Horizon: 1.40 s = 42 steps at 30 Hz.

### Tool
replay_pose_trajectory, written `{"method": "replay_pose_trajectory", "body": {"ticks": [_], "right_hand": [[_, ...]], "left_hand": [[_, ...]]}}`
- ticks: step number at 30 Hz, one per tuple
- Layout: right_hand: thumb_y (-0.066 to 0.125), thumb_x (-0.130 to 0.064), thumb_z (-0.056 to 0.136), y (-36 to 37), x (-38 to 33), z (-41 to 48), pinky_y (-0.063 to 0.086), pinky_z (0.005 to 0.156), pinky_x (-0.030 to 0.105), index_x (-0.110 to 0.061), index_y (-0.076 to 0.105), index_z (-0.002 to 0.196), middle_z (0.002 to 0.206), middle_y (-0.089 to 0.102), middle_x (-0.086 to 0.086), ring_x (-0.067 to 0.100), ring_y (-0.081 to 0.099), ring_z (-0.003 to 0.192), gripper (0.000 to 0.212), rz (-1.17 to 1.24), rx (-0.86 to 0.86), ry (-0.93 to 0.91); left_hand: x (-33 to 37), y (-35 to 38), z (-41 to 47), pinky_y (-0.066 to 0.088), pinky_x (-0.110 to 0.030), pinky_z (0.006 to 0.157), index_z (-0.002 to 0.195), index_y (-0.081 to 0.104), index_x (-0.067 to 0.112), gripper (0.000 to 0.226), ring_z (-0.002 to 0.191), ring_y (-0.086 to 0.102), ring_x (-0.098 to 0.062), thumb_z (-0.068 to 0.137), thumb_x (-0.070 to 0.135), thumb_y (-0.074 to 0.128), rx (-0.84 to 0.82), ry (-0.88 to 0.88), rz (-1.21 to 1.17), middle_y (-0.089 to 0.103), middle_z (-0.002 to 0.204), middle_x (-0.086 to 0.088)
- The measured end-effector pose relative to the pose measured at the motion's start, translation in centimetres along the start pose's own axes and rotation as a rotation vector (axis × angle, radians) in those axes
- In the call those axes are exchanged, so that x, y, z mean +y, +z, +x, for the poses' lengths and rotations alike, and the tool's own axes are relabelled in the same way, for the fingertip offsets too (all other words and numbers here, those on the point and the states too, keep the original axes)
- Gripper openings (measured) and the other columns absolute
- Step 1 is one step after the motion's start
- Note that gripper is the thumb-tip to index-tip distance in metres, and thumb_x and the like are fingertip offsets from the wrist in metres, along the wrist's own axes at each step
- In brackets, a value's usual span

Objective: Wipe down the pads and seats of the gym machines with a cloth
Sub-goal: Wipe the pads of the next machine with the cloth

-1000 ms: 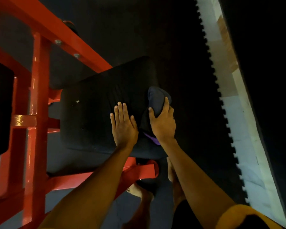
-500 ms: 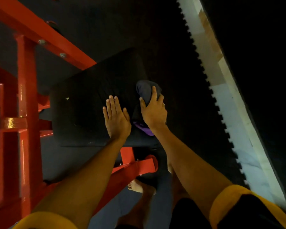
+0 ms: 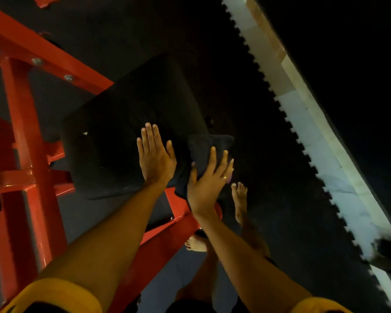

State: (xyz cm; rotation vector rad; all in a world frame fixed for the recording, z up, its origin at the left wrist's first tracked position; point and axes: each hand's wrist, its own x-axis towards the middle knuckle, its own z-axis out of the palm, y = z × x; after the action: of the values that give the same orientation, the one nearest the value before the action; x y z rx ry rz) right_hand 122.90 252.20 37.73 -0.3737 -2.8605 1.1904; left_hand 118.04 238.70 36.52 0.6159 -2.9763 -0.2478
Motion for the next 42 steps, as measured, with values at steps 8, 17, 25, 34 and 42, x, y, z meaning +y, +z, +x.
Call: {"method": "replay_pose_trajectory", "body": {"ticks": [8,17,25,34,42], "right_hand": [[0.05,-0.048,0.103,0.4,2.8,-0.7,0.02,0.123,0.058,-0.015,0.033,0.158,0.167,0.02,0.013,0.035,0.004,0.157,0.065,0.124,0.051,-0.054],[0.057,-0.043,0.103,2.6,1.5,-5.0,0.019,0.122,0.063,-0.017,0.034,0.158,0.168,0.015,0.016,0.045,-0.006,0.155,0.065,-0.004,0.05,-0.116],[0.042,-0.044,0.1,0.8,-1.6,3.4,0.014,0.123,0.063,-0.021,0.043,0.154,0.164,0.031,0.013,0.042,0.011,0.155,0.059,-0.247,-0.014,-0.262],[0.059,-0.034,0.1,-3.4,4.4,1.8,0.015,0.126,0.053,-0.025,0.037,0.158,0.167,0.029,0.004,0.032,0.01,0.158,0.063,-0.414,-0.223,-0.78],[0.034,-0.046,0.096,1.1,-3.3,7.2,0.013,0.125,0.06,-0.024,0.036,0.158,0.167,0.027,0.01,0.041,0.009,0.156,0.066,-0.454,-0.225,-0.566]], "left_hand": [[0.3,0.1,-0.4,0.014,-0.047,0.126,0.158,0.022,0.003,0.065,0.154,0.017,-0.032,0.105,0.041,0.025,0.008,0.011,0.005,0.019,0.166,-0.017],[-0.4,0.0,-0.8,0.012,-0.046,0.127,0.159,0.02,0.005,0.064,0.155,0.014,-0.029,0.107,0.042,0.021,-0.003,0.054,0.014,0.017,0.167,-0.016],[-1.2,-0.1,-1.8,0.012,-0.043,0.127,0.156,0.031,0.005,0.059,0.154,0.02,-0.028,0.105,0.035,0.03,0.045,0.101,-0.122,0.027,0.164,-0.015],[-1.3,0.0,-2.3,0.006,-0.042,0.128,0.16,0.018,0.005,0.06,0.156,0.008,-0.026,0.107,0.03,0.032,0.074,0.003,-0.174,0.013,0.168,-0.014],[-1.1,0.1,-2.1,0.011,-0.043,0.127,0.157,0.028,0.006,0.059,0.155,0.015,-0.026,0.104,0.032,0.031,0.068,-0.052,-0.18,0.022,0.166,-0.015]]}}
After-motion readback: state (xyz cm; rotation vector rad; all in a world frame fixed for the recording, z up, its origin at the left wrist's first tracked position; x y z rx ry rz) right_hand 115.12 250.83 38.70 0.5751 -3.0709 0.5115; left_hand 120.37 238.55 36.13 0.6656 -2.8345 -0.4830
